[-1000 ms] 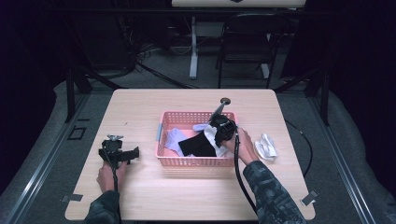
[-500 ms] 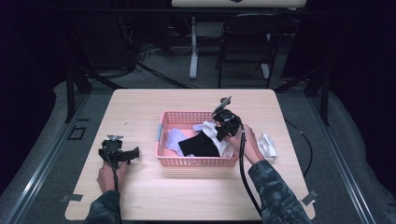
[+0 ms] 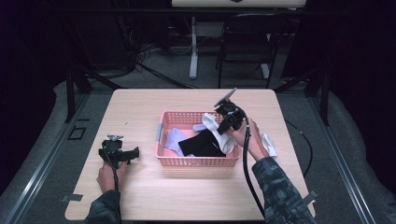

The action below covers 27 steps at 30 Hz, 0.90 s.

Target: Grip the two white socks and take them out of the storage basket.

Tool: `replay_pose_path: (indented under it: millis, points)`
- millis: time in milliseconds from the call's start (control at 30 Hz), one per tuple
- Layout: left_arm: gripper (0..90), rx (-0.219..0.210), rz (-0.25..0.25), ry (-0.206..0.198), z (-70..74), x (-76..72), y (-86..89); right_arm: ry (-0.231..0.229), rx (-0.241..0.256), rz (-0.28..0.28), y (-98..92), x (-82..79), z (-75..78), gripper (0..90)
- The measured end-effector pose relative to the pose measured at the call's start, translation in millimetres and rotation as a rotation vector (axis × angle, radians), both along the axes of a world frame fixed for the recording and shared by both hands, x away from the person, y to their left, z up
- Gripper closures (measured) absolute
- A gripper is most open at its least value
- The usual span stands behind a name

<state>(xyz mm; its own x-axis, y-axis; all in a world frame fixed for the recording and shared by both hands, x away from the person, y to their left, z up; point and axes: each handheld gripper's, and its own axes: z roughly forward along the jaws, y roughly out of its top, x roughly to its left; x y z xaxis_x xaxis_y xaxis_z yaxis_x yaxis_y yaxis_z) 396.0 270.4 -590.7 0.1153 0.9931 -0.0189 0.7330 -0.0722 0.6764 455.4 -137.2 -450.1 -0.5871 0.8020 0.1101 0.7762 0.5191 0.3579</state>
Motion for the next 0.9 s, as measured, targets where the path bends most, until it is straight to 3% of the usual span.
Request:
replay_pose_path:
  millis: [233,667,900]
  points:
    - [0.8,0.001,-0.001,0.001,0.1,-0.1,0.0,-0.015,0.025,0.004,4.1,-0.1,13.1,86.9]
    - [0.8,0.0,-0.001,0.001,0.1,0.0,0.0,-0.049,0.02,0.029,6.6,-1.7,40.5,86.9]
    - [0.8,0.001,-0.001,0.0,0.1,-0.1,-0.1,-0.068,0.047,0.013,-3.8,-3.0,45.5,86.9]
